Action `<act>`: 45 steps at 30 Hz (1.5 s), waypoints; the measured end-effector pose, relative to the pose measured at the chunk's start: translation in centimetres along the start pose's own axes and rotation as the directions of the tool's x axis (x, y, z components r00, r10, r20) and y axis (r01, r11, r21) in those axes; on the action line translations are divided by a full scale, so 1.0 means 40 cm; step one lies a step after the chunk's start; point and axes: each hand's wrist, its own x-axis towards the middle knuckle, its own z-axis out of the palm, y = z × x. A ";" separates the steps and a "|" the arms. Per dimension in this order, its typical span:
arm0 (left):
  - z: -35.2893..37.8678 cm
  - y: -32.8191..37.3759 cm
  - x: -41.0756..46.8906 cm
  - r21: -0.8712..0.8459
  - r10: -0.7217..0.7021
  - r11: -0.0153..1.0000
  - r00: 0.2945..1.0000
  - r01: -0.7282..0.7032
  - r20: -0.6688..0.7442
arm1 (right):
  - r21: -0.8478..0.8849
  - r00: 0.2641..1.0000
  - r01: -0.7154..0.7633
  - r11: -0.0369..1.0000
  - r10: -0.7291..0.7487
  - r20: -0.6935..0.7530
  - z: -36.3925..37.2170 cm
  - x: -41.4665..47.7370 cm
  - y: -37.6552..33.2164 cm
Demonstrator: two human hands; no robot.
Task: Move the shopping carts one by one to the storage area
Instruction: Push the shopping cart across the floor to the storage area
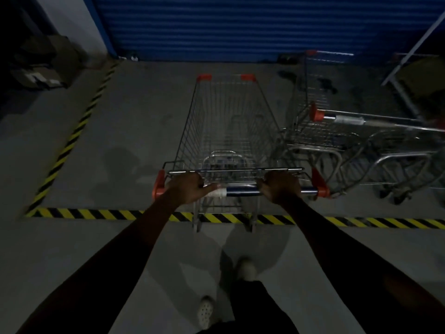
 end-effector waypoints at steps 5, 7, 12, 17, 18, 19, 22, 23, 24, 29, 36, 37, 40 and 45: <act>-0.059 -0.039 0.235 0.040 0.013 0.999 0.999 -0.011 -0.034 | 0.005 0.999 -0.011 1.000 0.011 -0.033 -0.058 0.220 0.008; -0.083 -0.040 0.318 0.071 0.002 0.997 0.997 0.003 -0.071 | 0.010 1.000 -0.006 1.000 0.006 -0.030 -0.079 0.305 0.019; -0.144 -0.050 0.496 0.087 -0.044 0.995 0.998 0.047 -0.046 | 0.079 0.999 -0.048 0.996 0.048 0.000 -0.124 0.481 0.034; -0.180 -0.057 0.610 0.159 -0.030 0.987 0.999 0.037 -0.044 | 0.048 0.997 -0.071 0.996 0.072 -0.027 -0.137 0.593 0.051; -0.186 -0.057 0.627 0.157 -0.017 0.987 0.999 0.023 -0.039 | 0.034 0.996 -0.076 0.996 0.078 -0.038 -0.137 0.610 0.053; -0.193 -0.059 0.642 0.155 -0.004 0.988 0.999 0.010 -0.037 | 0.026 0.995 -0.084 0.996 0.085 -0.046 -0.135 0.625 0.055; -0.207 -0.068 0.681 0.157 0.026 0.987 0.999 -0.019 -0.041 | -0.016 0.995 -0.086 0.996 0.086 -0.042 -0.139 0.653 0.052; -0.211 -0.071 0.689 0.150 0.039 0.988 0.998 -0.032 -0.039 | -0.013 0.995 -0.091 0.996 0.091 -0.031 -0.145 0.659 0.049; -0.213 -0.078 0.698 0.142 0.049 0.989 0.998 -0.044 -0.034 | 0.010 0.995 -0.100 0.995 0.101 -0.024 -0.147 0.664 0.046; -0.217 -0.095 0.728 0.105 0.101 0.990 0.993 -0.095 -0.055 | 0.041 0.979 -0.200 0.979 0.201 -0.025 -0.145 0.682 0.041; -0.214 -0.101 0.732 0.049 0.199 0.980 0.974 -0.194 -0.108 | 0.175 0.927 -0.360 0.916 0.372 -0.043 -0.133 0.678 -0.020; -0.213 -0.102 0.730 0.044 0.201 0.979 0.971 -0.197 -0.128 | 0.185 0.929 -0.350 0.919 0.366 -0.061 -0.129 0.673 -0.034; -0.214 -0.103 0.721 -0.031 0.185 0.981 0.967 -0.193 -0.175 | 0.301 0.949 -0.247 0.921 0.293 -0.119 -0.120 0.655 -0.062; -0.214 -0.097 0.708 -0.505 -0.005 0.850 0.956 -0.151 -0.294 | 0.674 0.961 -0.109 0.731 0.251 -0.117 -0.110 0.665 -0.087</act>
